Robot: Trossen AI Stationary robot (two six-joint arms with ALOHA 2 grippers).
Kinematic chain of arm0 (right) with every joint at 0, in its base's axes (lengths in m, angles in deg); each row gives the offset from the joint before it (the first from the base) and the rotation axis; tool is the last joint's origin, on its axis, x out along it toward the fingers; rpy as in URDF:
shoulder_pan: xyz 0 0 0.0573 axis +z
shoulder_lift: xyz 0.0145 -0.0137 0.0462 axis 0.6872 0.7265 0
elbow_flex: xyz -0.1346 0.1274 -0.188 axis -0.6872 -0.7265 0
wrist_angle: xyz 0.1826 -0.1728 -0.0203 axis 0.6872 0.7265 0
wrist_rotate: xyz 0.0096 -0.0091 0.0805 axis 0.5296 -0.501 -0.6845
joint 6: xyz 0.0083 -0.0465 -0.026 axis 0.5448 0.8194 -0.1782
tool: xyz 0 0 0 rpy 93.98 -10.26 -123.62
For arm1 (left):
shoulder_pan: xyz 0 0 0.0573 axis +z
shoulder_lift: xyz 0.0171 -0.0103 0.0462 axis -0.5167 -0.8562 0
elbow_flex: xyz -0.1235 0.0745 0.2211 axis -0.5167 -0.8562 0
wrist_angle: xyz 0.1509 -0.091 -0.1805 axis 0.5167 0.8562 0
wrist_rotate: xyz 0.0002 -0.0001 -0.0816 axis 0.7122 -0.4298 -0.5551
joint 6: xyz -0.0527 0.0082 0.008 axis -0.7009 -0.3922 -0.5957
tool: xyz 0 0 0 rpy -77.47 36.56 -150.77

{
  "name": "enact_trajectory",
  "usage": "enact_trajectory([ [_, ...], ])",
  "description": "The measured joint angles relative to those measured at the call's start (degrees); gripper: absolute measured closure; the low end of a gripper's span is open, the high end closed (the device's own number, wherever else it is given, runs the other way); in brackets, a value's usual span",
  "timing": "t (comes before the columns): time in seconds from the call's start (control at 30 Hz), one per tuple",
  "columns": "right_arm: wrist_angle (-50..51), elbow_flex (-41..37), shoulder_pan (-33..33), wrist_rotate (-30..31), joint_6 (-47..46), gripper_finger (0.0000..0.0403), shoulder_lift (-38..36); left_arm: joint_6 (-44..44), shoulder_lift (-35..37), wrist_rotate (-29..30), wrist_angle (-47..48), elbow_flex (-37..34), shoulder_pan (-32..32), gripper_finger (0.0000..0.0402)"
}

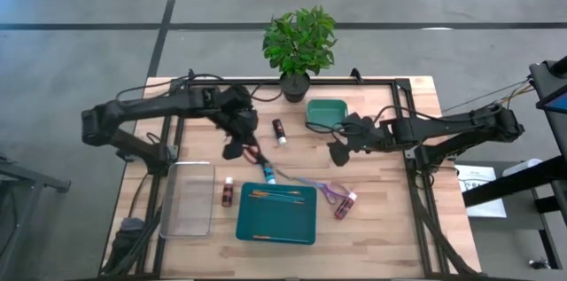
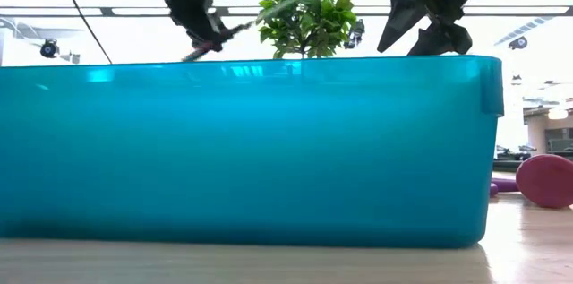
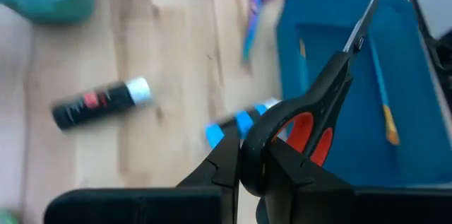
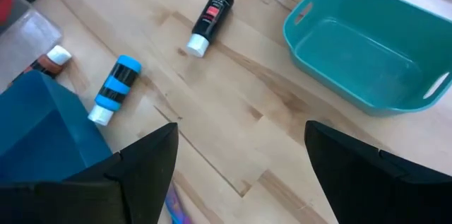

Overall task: Pick & Place Paint Supplies
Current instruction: Put the black scissors into the transparent bin

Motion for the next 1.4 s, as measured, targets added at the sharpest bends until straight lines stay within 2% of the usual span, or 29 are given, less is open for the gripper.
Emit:
enact_trajectory([
  [0.2,0.0,0.0,0.8,-0.1,0.0,0.0100,0.0,-0.3,3.9,-0.3,12.0,1.3,-3.1,0.0367],
  [0.5,-0.2,-0.5,0.9,-0.2,0.0,0.0100,0.0,2.1,4.0,-3.9,34.5,12.6,-5.1,0.0367],
  [0.6,-0.4,-1.1,0.9,-0.2,0.0,0.0100,0.0,4.0,4.0,-3.7,42.4,14.0,-5.4,0.0367],
  [0.8,-2.4,-3.0,0.9,-0.3,-0.6,0.0100,0.0,3.2,3.4,-4.9,43.0,12.7,-8.8,0.0367],
  [1.03,-3.1,-3.6,1.2,-1.3,-1.4,0.0100,0.0,2.3,1.4,-6.3,43.1,7.4,-12.4,0.0367],
  [1.4,-3.1,-3.6,1.2,-1.7,-1.0,0.0100,0.0,2.5,1.4,-8.2,43.0,4.2,-13.9,0.0367],
])
